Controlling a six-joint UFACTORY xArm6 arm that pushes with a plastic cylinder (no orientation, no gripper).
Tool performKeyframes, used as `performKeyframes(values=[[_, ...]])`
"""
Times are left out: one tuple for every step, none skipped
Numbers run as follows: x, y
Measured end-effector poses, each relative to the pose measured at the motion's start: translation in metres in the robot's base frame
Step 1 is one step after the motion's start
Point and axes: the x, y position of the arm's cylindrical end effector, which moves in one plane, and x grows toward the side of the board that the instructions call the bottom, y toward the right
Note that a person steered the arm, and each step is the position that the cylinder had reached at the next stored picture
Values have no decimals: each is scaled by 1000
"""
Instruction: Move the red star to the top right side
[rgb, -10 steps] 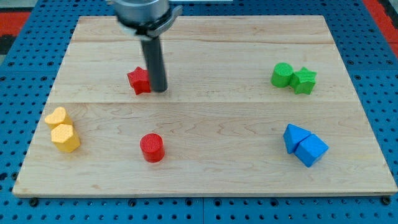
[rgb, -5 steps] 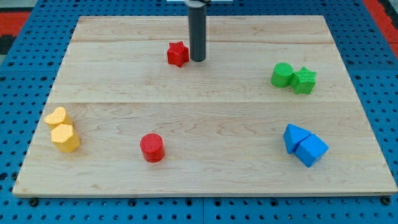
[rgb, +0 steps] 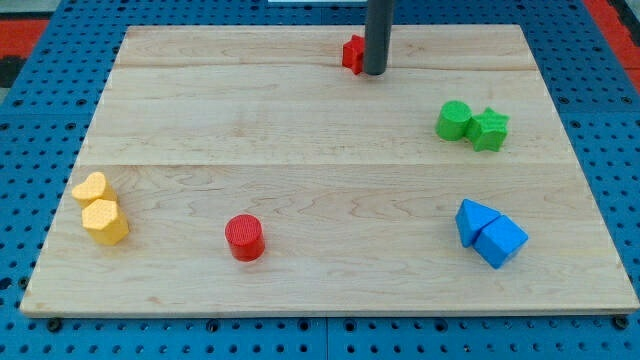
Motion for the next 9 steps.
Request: performKeyframes(values=[[12,-67],[-17,-50],[-38,15],[-35,52],[-21,12],[-63,-28],[-80,-2],[-77,49],[-60,57]])
